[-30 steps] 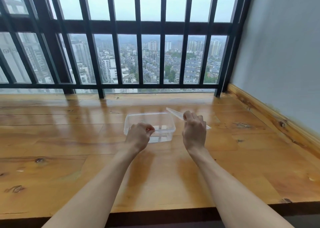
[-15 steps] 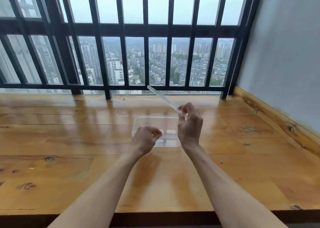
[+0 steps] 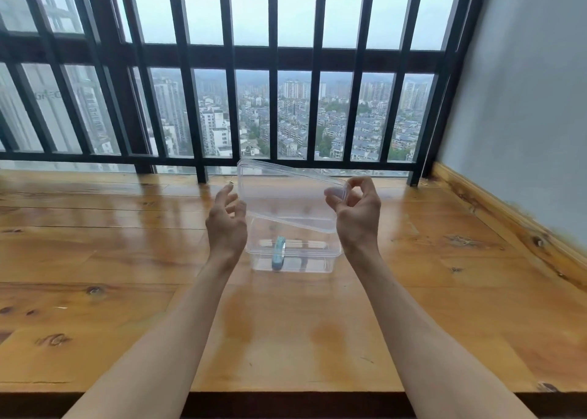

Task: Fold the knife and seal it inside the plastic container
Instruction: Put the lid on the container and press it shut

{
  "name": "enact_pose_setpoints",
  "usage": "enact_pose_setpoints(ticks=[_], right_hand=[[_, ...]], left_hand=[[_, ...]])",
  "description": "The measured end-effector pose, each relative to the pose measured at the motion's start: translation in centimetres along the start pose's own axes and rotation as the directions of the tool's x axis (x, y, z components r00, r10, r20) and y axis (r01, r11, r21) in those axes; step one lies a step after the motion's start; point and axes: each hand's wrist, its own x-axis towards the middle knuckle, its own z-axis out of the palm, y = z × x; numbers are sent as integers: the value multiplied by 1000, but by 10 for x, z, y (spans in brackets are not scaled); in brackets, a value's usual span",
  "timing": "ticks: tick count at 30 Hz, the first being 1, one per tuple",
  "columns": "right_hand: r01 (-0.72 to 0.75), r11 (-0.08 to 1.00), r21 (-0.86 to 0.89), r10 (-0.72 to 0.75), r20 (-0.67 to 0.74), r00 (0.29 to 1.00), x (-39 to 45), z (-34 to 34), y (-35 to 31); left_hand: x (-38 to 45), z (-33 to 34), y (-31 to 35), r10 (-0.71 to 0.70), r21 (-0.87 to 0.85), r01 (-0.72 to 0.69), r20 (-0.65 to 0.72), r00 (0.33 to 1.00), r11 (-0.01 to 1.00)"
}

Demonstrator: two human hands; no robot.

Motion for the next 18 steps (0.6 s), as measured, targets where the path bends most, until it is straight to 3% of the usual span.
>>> enact_pose_setpoints(ticks=[5, 10, 18], right_hand=[[-8, 999, 51, 8, -6, 1000, 5, -6, 3], [-39, 994, -104, 37, -26, 999, 6, -10, 16], [-137, 936, -324, 125, -57, 991, 7, -10, 38]], left_hand=[[0, -2, 1, -3, -108, 6, 29, 1000, 994], [-1, 1, 1, -97, -128, 98, 11, 995, 987], [-2, 3, -6, -134, -45, 135, 24, 991, 990]])
